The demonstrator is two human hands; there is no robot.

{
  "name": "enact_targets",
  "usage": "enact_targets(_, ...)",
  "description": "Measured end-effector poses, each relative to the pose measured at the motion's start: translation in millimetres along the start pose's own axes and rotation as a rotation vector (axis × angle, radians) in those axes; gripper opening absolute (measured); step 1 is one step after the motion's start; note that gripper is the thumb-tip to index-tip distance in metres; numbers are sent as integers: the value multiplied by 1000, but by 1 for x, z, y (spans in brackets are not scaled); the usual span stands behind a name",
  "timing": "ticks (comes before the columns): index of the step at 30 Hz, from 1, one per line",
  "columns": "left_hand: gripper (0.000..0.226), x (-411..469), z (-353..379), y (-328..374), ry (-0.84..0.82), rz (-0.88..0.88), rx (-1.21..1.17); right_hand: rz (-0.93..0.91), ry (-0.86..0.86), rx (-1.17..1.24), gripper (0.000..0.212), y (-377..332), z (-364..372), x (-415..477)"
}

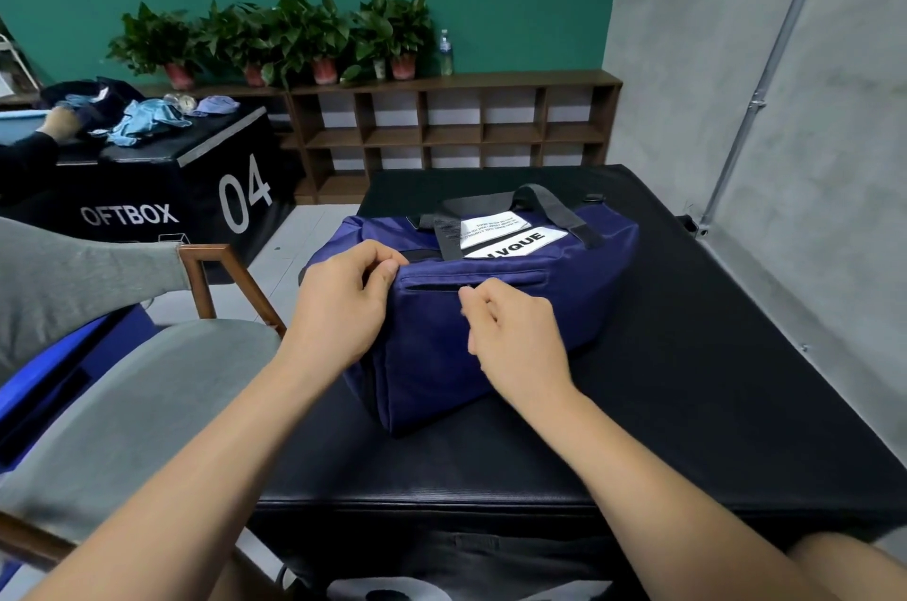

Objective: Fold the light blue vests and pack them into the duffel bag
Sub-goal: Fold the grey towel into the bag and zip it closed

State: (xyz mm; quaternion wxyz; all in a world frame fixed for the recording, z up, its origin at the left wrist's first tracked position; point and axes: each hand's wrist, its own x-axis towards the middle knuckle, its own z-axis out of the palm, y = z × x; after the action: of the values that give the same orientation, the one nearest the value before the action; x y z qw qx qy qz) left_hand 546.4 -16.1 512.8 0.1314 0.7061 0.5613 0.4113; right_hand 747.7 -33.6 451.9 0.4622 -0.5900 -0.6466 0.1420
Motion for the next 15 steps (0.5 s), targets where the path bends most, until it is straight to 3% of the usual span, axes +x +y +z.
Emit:
enact_targets(7,21,2,-3,-12,48,50,38,88,50,-96,46,42,-58,12)
enact_targets(15,22,21,19,-25,179,115,76,8,47,-99,45,29,-70,-5)
